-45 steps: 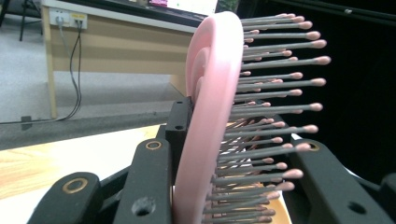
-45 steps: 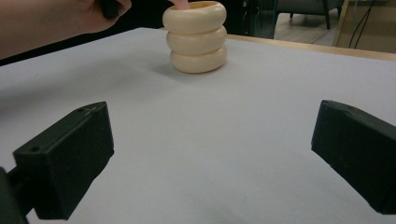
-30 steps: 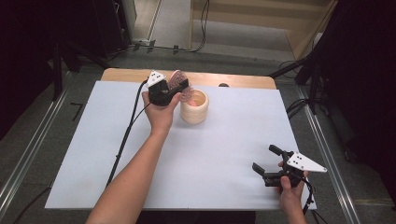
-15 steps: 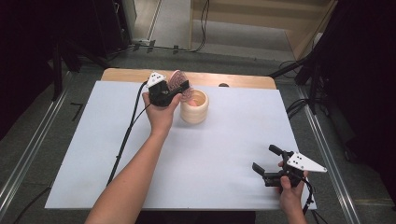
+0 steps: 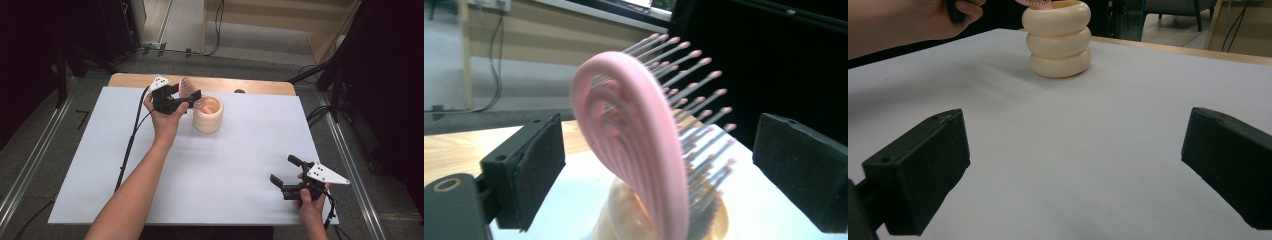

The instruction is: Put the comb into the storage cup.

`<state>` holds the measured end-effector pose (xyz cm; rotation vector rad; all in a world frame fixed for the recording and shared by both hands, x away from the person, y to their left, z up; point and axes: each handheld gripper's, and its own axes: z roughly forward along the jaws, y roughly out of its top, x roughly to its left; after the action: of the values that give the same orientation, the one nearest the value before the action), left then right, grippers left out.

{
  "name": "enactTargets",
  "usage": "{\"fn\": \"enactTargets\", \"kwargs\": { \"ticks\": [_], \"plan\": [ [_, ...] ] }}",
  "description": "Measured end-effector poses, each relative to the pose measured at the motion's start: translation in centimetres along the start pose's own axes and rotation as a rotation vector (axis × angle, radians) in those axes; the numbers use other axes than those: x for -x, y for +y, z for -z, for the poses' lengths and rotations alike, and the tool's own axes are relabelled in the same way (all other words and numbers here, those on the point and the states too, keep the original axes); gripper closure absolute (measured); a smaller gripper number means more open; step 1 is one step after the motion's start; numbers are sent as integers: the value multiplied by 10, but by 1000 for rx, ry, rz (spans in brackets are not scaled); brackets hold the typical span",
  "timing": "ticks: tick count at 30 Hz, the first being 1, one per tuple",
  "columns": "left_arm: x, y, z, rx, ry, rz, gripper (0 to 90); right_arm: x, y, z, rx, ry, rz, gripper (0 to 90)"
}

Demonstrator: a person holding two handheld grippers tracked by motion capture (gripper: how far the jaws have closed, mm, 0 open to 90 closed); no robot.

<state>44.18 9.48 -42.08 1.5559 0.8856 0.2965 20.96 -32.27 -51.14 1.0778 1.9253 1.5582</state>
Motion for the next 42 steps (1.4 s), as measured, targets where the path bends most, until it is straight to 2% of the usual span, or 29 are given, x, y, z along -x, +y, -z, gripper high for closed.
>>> {"fn": "enactTargets", "kwargs": {
  "ticks": [2,8,13,20,36,42],
  "plan": [
    [0,0,2,-5,-8,-14,0,0,0,0,1,1,-1,0],
    [-3,-3,10,12,2,-20,0,0,0,0,3,0,1,0],
    [-2,-5,17,7,6,-46,0,0,0,0,4,1,0,0],
    [0,-9,26,5,-2,-60,0,1,0,0,5,2,-1,0],
    [2,-23,59,7,-16,-92,0,0,0,0,-2,-4,-1,0],
    [6,-29,70,-1,-15,-133,0,0,0,0,-1,-4,-1,0]
  ]
}}
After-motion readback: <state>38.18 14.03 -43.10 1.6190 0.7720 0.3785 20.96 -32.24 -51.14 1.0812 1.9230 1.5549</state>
